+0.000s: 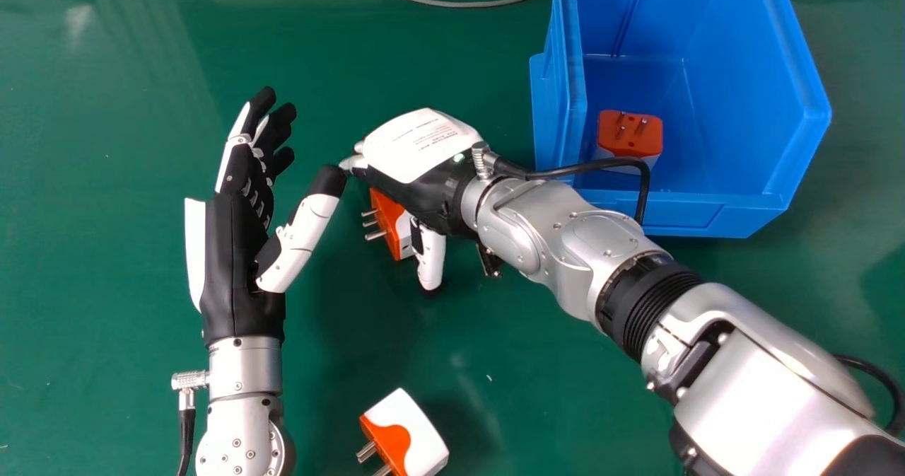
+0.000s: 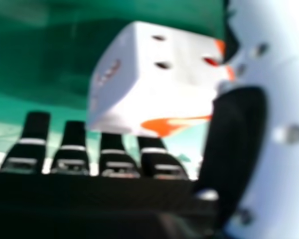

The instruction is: Pick all objects and put in blue box

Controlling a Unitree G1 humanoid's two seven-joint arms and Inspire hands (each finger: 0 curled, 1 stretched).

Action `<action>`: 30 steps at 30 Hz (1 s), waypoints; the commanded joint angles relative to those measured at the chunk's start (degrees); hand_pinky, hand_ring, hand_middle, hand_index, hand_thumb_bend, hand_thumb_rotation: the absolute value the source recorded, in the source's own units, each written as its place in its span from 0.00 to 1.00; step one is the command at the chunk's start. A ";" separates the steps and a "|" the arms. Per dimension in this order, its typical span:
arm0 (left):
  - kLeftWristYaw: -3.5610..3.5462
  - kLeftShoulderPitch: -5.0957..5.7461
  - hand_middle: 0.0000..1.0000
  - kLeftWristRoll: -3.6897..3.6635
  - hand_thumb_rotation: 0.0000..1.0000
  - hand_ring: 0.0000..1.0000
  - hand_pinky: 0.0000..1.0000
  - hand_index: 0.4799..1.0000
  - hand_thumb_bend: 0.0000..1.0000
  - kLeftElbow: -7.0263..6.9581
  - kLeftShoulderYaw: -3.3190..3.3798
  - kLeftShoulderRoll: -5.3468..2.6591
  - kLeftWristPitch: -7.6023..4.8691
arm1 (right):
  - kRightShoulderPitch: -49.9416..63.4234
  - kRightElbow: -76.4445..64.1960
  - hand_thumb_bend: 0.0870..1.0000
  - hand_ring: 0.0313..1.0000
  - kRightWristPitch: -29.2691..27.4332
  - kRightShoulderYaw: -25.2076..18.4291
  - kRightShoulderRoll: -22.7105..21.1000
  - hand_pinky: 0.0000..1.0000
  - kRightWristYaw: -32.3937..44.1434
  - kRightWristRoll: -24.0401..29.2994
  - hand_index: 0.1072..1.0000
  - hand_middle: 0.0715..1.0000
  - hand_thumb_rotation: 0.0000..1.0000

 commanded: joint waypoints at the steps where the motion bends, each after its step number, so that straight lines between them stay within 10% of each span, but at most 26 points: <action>1: -0.52 -0.61 0.87 -0.26 0.60 0.89 0.89 0.78 0.88 -0.47 -0.27 0.09 -0.41 | -1.85 -0.47 0.67 0.89 -0.09 0.28 -0.28 0.79 -0.61 -0.20 0.81 0.91 0.00; 30: -0.65 -0.66 0.87 -0.09 0.60 0.89 0.89 0.78 0.87 -0.45 -0.28 0.23 -0.59 | -0.20 2.21 0.49 0.41 0.04 -0.72 0.81 0.38 -7.87 0.81 0.53 0.50 0.00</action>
